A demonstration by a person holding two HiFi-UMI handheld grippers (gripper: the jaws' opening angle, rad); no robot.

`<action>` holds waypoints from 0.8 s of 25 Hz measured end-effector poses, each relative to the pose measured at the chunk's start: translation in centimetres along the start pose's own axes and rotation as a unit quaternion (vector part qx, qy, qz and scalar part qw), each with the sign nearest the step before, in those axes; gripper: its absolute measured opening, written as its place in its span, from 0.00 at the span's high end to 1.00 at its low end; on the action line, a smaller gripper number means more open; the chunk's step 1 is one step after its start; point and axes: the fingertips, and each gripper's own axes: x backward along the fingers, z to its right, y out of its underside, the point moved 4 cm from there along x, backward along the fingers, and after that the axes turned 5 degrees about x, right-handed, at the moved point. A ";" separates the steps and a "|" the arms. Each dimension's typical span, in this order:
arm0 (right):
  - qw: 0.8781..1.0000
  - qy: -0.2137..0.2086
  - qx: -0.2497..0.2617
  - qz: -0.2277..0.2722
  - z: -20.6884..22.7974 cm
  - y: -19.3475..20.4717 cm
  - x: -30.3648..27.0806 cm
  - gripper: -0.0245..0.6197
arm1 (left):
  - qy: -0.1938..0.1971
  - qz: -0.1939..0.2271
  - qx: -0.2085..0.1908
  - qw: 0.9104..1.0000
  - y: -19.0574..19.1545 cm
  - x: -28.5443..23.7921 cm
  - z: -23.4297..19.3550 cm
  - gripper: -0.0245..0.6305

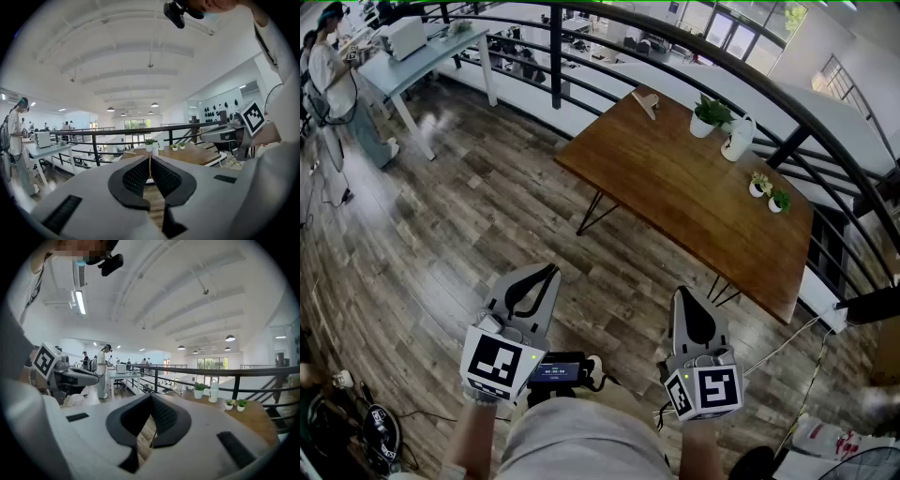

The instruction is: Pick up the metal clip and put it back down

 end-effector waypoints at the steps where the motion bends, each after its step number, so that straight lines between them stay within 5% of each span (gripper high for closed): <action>1: 1.000 -0.001 0.000 0.000 0.0 0.0 0.0 0.96 | -0.001 0.001 -0.001 1.000 0.1 0.0 0.0 0.94; 20: 0.999 -0.016 -0.031 -0.002 1.1 0.6 -0.1 0.96 | -0.010 -0.010 0.002 1.000 0.6 -1.1 0.8 0.94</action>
